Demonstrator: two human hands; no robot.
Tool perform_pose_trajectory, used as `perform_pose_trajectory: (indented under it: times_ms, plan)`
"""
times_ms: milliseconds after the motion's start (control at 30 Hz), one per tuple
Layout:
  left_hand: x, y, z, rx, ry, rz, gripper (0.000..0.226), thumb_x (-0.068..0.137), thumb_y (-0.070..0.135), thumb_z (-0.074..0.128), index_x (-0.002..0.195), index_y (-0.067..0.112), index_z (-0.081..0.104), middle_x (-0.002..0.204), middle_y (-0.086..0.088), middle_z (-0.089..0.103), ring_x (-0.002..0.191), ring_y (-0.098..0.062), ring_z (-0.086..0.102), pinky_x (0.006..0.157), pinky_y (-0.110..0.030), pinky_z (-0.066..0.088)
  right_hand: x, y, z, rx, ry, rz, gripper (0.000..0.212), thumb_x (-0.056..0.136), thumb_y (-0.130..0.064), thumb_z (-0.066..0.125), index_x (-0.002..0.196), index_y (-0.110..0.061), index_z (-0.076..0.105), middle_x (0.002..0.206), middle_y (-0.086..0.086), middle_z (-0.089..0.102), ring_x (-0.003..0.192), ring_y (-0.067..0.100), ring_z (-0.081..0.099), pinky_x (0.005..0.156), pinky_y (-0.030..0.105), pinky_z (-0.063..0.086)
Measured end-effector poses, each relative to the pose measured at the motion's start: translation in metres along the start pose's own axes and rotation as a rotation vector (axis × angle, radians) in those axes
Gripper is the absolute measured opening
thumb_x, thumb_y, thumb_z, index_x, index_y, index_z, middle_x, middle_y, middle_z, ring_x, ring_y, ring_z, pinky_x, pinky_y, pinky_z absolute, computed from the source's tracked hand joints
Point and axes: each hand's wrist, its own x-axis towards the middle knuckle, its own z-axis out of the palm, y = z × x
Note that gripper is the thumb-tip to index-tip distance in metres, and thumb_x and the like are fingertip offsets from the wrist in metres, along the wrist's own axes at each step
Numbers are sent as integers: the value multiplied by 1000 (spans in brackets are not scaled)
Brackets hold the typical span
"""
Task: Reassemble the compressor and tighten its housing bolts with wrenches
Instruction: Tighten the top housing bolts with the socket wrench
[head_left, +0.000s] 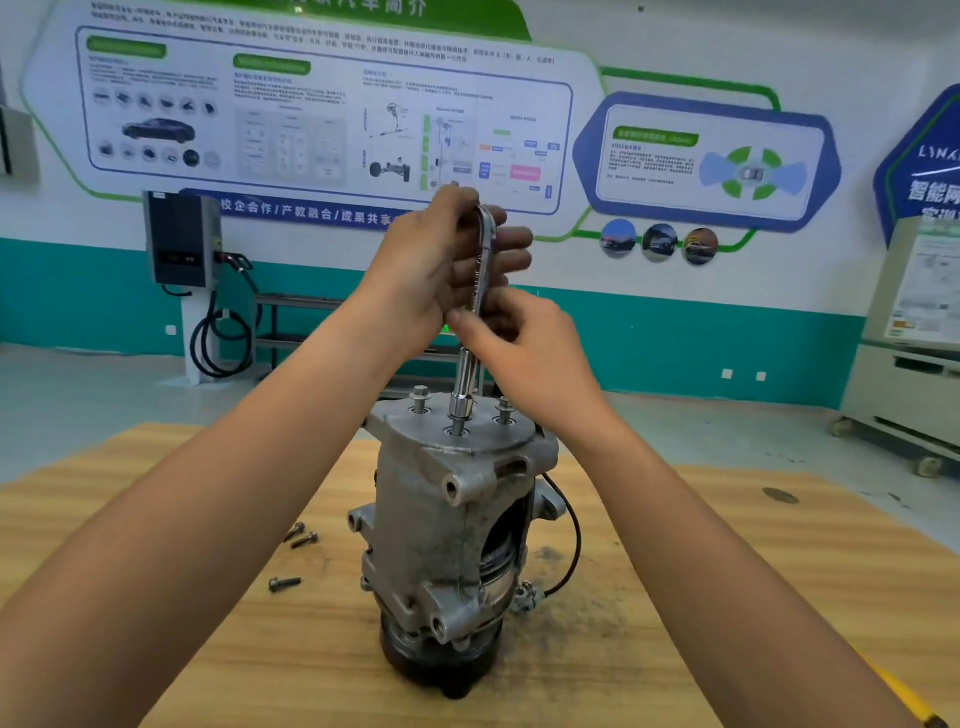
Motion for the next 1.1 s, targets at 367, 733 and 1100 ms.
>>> perform_pose_trajectory:
  times_ms: [367, 733, 1100]
  plan:
    - [-4, 18, -12, 977, -97, 507, 6, 90, 19, 58, 90, 20, 63, 80, 7, 65, 64, 3, 63, 64, -7, 47, -2, 4, -2, -88, -20, 21, 20, 80, -27, 72, 71, -24, 55, 62, -18, 54, 56, -4, 52, 50, 5, 39]
    - [-9, -5, -20, 696, -13, 328, 13, 84, 18, 67, 94, 19, 58, 83, 4, 68, 66, 3, 63, 66, -13, 49, -1, -2, -6, 30, -138, 115, 15, 84, -23, 69, 72, -27, 60, 77, -6, 70, 78, 8, 67, 73, 19, 51]
    - [-17, 3, -28, 539, -77, 150, 11, 90, 9, 57, 86, 16, 63, 72, 6, 71, 78, -13, 69, 82, -37, 53, 1, -1, -10, 195, -212, 155, 19, 89, -14, 61, 82, -31, 64, 75, -15, 69, 85, -1, 66, 85, 22, 50]
